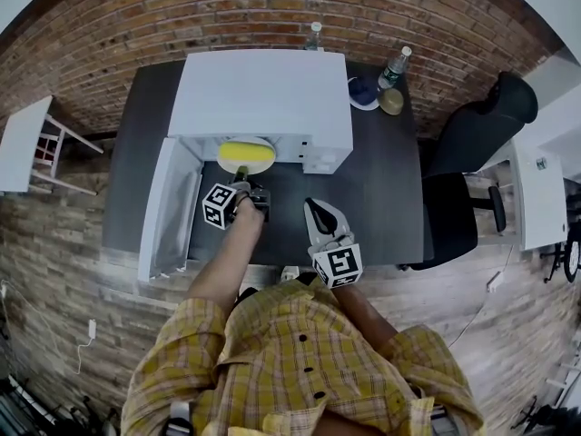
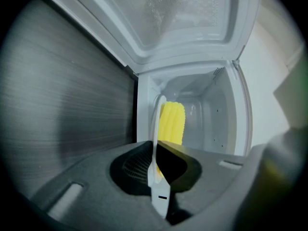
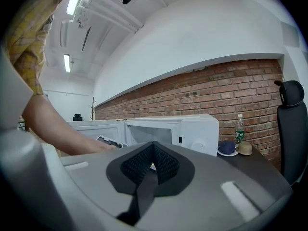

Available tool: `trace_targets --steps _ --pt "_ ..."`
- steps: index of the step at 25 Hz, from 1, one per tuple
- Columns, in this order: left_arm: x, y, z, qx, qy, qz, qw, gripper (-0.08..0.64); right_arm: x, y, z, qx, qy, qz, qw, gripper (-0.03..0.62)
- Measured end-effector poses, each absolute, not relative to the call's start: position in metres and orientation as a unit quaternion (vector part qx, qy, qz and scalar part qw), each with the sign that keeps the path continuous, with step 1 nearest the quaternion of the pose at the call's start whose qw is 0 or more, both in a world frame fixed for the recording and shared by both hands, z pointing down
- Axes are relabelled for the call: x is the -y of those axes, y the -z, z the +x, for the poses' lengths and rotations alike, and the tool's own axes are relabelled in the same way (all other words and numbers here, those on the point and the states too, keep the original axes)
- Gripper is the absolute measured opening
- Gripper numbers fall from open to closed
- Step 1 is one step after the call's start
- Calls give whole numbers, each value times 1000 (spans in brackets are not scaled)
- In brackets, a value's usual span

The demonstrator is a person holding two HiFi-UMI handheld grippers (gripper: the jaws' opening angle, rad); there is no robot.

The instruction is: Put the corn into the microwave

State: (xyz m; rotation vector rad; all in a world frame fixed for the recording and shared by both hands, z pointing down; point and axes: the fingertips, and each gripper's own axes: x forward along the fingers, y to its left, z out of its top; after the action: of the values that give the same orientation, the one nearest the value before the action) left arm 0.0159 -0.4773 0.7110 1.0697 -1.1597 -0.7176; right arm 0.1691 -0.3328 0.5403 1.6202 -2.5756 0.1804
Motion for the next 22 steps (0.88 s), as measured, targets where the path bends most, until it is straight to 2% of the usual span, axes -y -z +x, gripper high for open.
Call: trace_targets --steps 22 --pt "505 -720 24 509 311 458 659 17 329 -544 182 839 -69 538 47 -5"
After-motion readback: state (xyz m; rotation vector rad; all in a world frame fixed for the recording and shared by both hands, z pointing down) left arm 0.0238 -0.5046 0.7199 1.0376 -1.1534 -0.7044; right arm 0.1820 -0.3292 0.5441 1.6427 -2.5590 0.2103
